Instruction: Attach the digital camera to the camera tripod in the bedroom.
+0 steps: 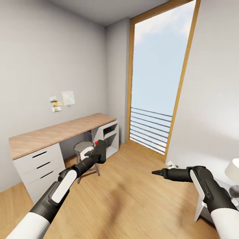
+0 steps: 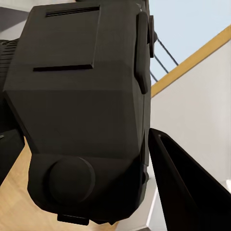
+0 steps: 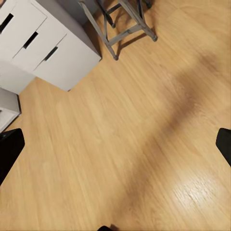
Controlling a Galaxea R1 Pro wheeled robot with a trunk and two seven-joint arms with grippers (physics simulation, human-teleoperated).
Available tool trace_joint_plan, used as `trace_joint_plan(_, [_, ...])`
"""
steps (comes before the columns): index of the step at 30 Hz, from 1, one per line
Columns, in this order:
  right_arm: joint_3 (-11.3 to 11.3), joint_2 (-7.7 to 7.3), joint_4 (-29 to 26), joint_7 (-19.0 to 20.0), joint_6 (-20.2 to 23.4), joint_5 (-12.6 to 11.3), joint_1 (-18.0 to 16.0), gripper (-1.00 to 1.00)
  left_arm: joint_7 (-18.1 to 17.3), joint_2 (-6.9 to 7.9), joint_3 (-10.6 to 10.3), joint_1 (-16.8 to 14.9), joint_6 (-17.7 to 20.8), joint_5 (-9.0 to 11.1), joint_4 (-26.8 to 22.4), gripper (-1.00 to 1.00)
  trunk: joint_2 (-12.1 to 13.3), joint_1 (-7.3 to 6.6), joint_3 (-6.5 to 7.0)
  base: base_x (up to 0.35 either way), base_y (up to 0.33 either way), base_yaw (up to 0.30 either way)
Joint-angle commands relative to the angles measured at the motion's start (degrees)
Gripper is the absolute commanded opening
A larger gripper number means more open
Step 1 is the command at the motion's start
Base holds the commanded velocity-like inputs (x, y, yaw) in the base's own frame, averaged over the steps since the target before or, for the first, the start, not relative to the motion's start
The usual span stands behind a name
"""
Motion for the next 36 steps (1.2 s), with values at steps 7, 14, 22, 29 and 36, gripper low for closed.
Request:
trace_joint_plan(7, [-0.09,-0.01,-0.01,-0.2,0.44,-0.38,-0.04,1.0,0.26,0.05,-0.16,-0.05,0.1,0.52,-0.05,-1.0,2.76,-1.53,1.18,0.0,0.0,0.0])
trace_joint_plan(14, [-0.11,-0.01,-0.01,-0.21,0.44,-0.36,-0.04,1.0,0.26,0.05,-0.2,-0.05,0.1,0.52,-0.01,-1.0,5.57,-3.07,2.43,0.0,0.0,0.0])
trace_joint_plan(22, [-0.11,-0.03,0.07,-0.25,0.44,-0.31,-0.04,1.0,0.2,0.05,-0.01,-0.05,0.04,0.56,0.83,-1.0,8.78,-4.83,3.87,0.0,0.0,0.0])
trace_joint_plan(29, [-0.11,-0.09,2.91,-0.19,0.16,-0.37,-0.04,1.0,0.06,0.05,-0.08,-0.05,-0.79,-0.11,3.74,-1.0,11.58,-6.37,5.13,0.0,0.0,0.0])
trace_joint_plan(36, [-0.17,-0.06,12.63,-0.53,-0.85,-0.08,-0.06,1.0,1.07,-0.07,-0.56,0.02,-1.15,0.47,13.08,-1.0,14.39,-7.9,6.38,0.0,0.0,0.0])
